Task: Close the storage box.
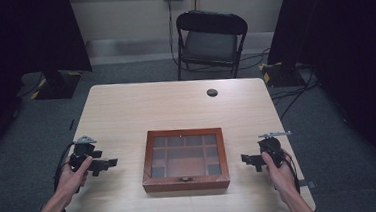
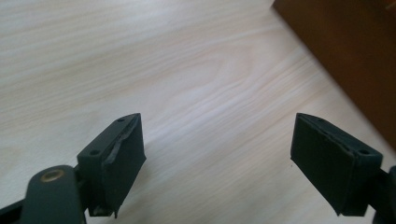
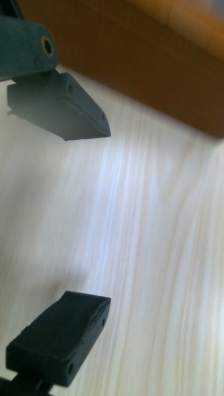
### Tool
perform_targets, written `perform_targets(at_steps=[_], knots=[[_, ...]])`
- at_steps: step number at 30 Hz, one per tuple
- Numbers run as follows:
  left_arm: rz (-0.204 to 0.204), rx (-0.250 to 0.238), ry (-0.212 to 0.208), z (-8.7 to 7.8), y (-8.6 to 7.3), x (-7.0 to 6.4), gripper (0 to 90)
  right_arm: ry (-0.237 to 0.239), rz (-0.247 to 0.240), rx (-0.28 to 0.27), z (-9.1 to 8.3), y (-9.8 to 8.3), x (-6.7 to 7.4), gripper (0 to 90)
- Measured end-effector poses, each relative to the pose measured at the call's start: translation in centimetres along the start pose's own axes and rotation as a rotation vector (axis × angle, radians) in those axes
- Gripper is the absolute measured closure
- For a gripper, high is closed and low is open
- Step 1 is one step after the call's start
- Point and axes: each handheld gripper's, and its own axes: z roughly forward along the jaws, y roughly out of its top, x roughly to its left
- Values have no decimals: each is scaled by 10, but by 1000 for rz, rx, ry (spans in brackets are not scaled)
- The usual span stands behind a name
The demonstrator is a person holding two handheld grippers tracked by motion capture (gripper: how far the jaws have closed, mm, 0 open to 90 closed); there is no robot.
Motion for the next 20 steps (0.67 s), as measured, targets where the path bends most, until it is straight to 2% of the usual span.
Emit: perform_targets(at_steps=[1, 3, 5, 7, 8, 9, 11, 13, 16, 17, 20], knots=[[16, 17, 9, 2, -1, 0, 176, -36, -5, 4, 4, 0, -1, 162], [-5, 32, 30, 6, -4, 1, 169, -116, -13, 13, 10, -2, -1, 182], [16, 22, 86, 12, -8, -1, 169, -144, -28, 9, 15, -5, -2, 137], [32, -7, 125, 16, -10, -4, 150, -155, -55, -22, 18, -9, -1, 117], [46, -7, 151, 18, -10, -5, 146, -160, -53, -31, 19, -10, 0, 87], [52, -15, 159, 20, -10, -7, 142, -156, -63, -50, 21, -12, 1, 35], [48, -46, 159, 25, -12, -8, 67, -141, -88, -79, 25, -16, 3, 0], [52, -66, 152, 28, -13, -7, 0, -149, -82, -101, 27, -17, 5, 0], [55, -110, 156, 31, -15, -7, 0, -157, -69, -148, 29, -19, 6, 0], [56, -108, 158, 31, -15, -7, 0, -157, -67, -166, 31, -20, 7, 0], [53, -108, 160, 31, -15, -7, 0, -158, -67, -167, 31, -20, 7, 0]])
